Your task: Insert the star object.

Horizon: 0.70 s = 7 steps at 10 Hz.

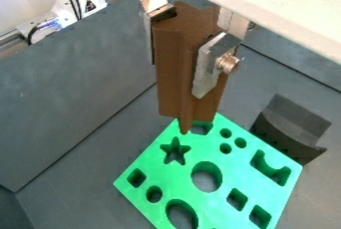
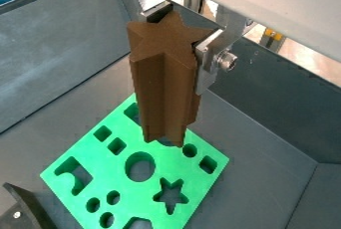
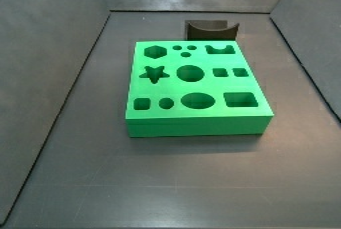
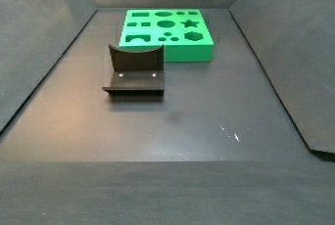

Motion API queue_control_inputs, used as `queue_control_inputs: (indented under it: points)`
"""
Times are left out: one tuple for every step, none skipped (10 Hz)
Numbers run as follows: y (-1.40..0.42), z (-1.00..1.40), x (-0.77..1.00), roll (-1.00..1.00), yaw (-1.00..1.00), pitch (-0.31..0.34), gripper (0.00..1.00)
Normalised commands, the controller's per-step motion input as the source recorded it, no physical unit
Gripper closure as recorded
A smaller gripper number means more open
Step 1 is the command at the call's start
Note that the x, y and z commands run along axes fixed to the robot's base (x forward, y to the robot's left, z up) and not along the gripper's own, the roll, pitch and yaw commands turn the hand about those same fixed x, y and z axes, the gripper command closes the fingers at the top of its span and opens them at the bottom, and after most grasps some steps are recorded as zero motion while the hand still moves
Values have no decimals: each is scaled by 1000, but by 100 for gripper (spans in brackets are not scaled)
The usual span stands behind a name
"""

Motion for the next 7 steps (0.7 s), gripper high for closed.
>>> queue_control_inputs:
  points:
    - [0, -1000, 0, 0, -757, 0, 100]
    - [0, -1000, 0, 0, -757, 0, 100]
    - [0, -1000, 0, 0, -771, 0, 100]
    - [106, -1000, 0, -27, -651, 9, 100]
    - [269, -923, 0, -94, -437, 47, 100]
    - [360, -903, -120, -121, -374, 51, 100]
    - [306, -957, -103, -109, -406, 7, 100]
